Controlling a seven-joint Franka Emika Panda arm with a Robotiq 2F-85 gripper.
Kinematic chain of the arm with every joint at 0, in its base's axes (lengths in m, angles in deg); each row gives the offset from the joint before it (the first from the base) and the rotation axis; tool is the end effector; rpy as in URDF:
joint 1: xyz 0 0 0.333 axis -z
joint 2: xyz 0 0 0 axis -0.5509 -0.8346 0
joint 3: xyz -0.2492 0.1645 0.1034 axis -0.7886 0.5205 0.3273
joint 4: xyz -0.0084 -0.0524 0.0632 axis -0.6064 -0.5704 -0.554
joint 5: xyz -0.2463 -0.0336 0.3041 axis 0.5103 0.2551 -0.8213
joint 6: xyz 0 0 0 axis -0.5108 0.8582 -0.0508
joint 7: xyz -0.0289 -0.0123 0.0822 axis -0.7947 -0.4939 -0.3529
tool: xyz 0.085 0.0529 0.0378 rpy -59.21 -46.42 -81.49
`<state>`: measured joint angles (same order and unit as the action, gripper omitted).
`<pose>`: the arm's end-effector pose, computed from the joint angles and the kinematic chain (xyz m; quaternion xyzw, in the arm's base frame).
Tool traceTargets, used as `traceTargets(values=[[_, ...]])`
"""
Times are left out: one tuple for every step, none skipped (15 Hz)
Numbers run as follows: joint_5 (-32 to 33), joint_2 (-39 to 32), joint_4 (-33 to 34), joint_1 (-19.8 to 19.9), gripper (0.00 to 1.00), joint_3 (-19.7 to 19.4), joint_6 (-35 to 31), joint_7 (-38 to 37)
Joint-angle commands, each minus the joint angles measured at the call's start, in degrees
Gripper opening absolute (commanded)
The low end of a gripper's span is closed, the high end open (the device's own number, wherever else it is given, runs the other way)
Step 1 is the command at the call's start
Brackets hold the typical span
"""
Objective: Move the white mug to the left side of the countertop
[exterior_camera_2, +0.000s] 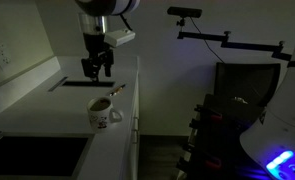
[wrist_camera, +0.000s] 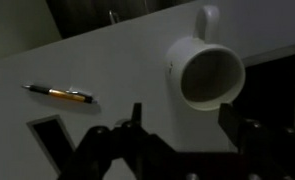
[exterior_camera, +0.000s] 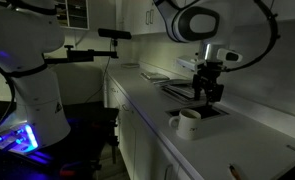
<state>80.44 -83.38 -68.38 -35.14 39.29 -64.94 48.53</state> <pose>0.5566 0.0496 0.2894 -0.9954 -0.0917 -0.0235 0.0109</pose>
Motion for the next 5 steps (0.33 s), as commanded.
traceTargets(values=[[-1.7,5.6,-0.2,1.3,1.00,-0.2,8.3,4.3],[0.6,6.6,-0.5,1.1,1.00,-0.9,8.4,3.0],[3.5,7.4,-1.0,0.8,1.00,-1.4,6.9,1.6],[5.0,7.9,-1.2,0.8,1.00,-1.5,6.6,2.0],[5.1,8.3,-2.0,1.0,1.00,-1.3,4.7,4.3]])
